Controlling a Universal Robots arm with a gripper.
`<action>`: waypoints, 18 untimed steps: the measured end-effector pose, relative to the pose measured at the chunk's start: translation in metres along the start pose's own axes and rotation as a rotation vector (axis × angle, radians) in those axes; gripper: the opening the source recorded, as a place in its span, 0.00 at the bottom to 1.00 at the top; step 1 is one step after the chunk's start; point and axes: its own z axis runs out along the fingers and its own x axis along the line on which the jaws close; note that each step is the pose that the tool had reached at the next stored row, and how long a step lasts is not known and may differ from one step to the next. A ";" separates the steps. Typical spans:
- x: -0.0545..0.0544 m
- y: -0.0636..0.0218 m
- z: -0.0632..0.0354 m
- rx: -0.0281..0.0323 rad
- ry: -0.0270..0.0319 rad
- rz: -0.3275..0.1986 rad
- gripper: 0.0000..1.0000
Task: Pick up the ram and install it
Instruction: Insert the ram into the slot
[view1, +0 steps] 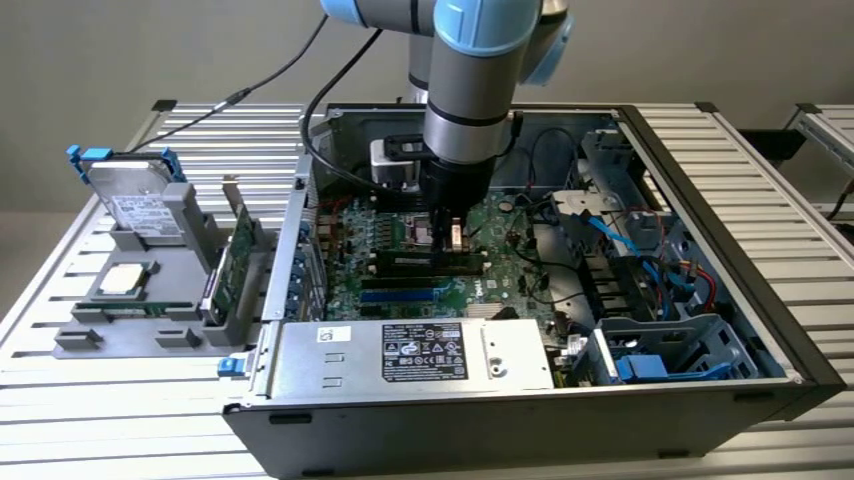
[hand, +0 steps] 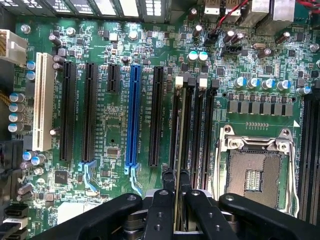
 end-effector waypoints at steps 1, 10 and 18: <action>0.000 0.0000 -0.0001 -0.0001 0.0004 0.000 0.15; 0.000 0.0008 -0.0130 -0.0027 0.0014 0.000 0.15; 0.000 0.0009 -0.0141 -0.0006 0.0024 0.000 0.15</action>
